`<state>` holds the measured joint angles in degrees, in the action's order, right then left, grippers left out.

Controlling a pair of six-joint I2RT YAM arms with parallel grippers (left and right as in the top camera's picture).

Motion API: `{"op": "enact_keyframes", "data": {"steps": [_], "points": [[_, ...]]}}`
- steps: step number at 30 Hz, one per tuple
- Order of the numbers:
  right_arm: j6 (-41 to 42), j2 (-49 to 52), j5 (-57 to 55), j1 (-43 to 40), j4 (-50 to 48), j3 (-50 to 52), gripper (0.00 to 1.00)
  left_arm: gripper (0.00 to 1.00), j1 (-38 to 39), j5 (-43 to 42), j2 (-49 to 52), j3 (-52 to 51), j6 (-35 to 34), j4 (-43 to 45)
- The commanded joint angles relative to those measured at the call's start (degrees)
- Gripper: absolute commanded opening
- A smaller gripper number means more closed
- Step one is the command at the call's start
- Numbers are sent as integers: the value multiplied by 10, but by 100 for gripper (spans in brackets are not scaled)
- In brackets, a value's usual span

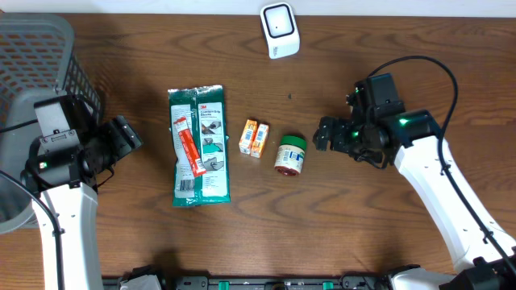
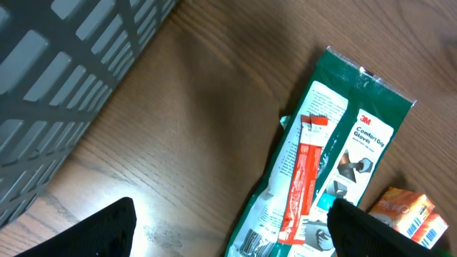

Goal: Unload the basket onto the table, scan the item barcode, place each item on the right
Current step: 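Swing the right gripper over the table toward the green-lidded jar, then lower the right gripper down over the jar's green lid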

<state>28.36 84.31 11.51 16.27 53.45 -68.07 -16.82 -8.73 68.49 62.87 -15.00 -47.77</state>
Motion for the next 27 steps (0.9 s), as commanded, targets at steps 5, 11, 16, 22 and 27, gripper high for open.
{"op": "enact_keyframes", "data": {"steps": [5,11,16,22,27], "points": [[30,11,-53,47,-10,16,99,86,-1,-3,2,7,3,-2],[99,50,-99,98,-28,16,99,86,-1,-3,2,7,3,-2],[149,96,-101,114,-71,16,99,87,-1,-3,2,7,3,-2],[153,138,-75,115,-114,16,99,86,-1,-3,2,7,3,-2],[153,150,-76,115,-126,16,99,87,-1,-3,2,7,3,-2]]}}
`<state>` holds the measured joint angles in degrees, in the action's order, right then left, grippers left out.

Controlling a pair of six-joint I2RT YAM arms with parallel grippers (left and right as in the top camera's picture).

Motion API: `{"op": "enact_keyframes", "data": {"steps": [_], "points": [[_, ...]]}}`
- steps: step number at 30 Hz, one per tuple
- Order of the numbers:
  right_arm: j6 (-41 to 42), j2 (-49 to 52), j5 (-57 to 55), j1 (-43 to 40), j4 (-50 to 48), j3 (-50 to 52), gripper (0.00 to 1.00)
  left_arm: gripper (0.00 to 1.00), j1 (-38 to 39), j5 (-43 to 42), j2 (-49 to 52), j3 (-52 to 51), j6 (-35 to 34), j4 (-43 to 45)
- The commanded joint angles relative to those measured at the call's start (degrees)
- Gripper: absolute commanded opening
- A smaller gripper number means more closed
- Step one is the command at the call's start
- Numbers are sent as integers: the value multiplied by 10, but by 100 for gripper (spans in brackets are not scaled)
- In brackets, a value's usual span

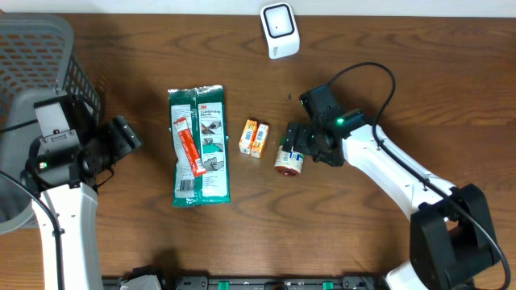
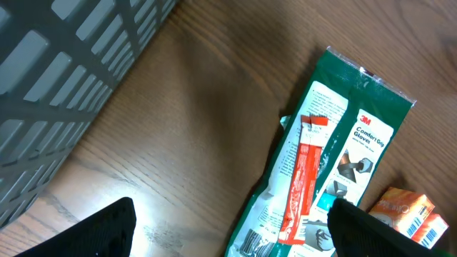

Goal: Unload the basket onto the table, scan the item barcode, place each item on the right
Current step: 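Lower the right gripper down over the jar's green lid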

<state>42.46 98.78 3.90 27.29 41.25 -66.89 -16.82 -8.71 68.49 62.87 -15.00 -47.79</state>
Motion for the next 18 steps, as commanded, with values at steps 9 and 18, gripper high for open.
{"op": "enact_keyframes", "data": {"steps": [9,18], "points": [[53,6,0,5,-32,4,99,86,-1,-3,2,7,3,-1],[72,9,-4,6,-63,4,99,87,-1,-3,2,7,3,-1]]}}
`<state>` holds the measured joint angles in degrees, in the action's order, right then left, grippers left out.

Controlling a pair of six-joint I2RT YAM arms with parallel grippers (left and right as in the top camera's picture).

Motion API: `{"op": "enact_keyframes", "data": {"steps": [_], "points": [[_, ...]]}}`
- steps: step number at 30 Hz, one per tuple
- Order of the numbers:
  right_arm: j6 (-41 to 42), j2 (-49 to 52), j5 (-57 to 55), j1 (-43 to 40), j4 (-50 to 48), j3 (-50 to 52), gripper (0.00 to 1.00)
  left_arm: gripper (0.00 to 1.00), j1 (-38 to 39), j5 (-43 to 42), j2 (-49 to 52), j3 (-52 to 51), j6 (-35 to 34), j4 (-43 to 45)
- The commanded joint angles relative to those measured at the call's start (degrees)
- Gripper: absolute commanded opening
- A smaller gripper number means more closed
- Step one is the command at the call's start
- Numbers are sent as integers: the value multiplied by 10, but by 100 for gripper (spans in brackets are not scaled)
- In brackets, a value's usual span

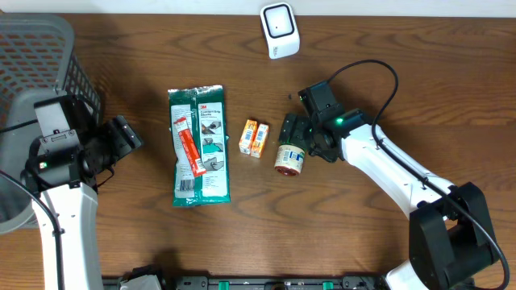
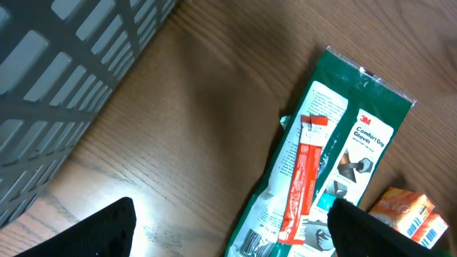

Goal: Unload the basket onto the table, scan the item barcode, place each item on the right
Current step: 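Lower the right gripper down over the jar's green lid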

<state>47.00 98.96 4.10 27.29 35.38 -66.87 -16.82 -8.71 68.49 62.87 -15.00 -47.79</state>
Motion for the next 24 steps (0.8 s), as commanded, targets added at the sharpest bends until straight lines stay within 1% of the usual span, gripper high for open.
{"op": "enact_keyframes", "data": {"steps": [1,14,19,24], "points": [[34,8,-8,6,-5,3,99,86,-1,-3,2,7,3,-1],[55,27,-24,6,-25,3,99,86,-1,-3,2,7,3,-1],[91,43,-25,5,-33,3,99,87,-1,-3,2,7,3,-1],[98,61,-26,6,-39,3,99,86,-1,-3,2,7,3,-1]]}}
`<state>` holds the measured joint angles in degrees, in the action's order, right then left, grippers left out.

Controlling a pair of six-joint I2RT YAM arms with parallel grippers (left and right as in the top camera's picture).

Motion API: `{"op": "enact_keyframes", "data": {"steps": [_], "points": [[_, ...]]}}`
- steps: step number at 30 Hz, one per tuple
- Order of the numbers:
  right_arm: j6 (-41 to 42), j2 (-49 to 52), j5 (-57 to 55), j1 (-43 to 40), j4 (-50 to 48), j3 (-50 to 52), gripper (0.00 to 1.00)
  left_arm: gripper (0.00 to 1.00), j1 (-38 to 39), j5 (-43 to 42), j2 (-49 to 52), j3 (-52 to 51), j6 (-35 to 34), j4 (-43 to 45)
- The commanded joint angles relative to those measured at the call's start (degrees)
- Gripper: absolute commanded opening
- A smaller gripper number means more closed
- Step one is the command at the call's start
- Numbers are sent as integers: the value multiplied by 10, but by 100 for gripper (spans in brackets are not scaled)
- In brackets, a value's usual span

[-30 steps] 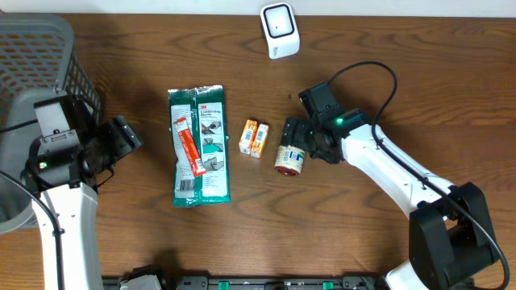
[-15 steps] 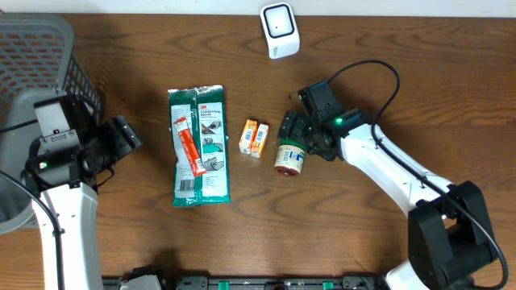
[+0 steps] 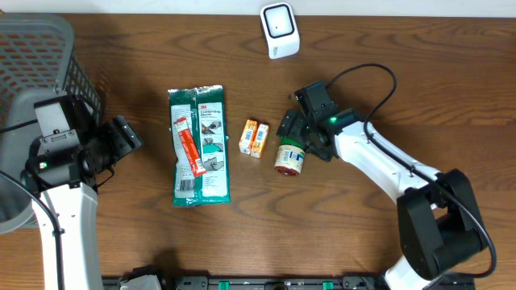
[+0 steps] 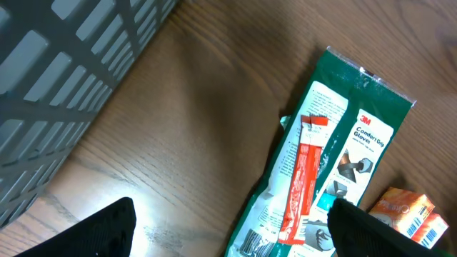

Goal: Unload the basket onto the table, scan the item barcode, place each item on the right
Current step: 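Lower the right gripper down over the jar's green lid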

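A white scanner stands at the back of the table. A small jar with a green lid lies on its side mid-table. My right gripper sits right at the jar's lid end, jaws apart on either side of it, hiding the lid. Left of the jar lie two orange boxes and a green glove packet, which the left wrist view also shows. My left gripper hangs open above the table, left of the packet, holding nothing.
A grey mesh basket fills the far left corner, close behind my left arm, and shows in the left wrist view. An orange box peeks in at that view's lower right. The right arm's black cable loops above its forearm.
My right gripper has shifted slightly toward the back and left, and now covers the jar's green lid. The jar, boxes, packet and left arm are where they were.
My right gripper first hovered well to the right of the jar. Then it was beside the jar's right side, then at its lid end, and now it sits over the lid. My left arm and all the items stayed put throughout.
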<state>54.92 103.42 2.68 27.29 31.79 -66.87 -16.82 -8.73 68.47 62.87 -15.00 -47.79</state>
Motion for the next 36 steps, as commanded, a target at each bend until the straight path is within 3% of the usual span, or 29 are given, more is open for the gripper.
{"op": "enact_keyframes", "data": {"steps": [1,21,36], "points": [[19,19,-12,5,-3,3,99,86,-1,-3,2,7,3,-1],[-14,27,-8,6,3,3,99,86,-1,-3,2,7,3,-1],[-38,27,-34,33,3,3,94,86,-1,-3,2,7,3,-1]]}}
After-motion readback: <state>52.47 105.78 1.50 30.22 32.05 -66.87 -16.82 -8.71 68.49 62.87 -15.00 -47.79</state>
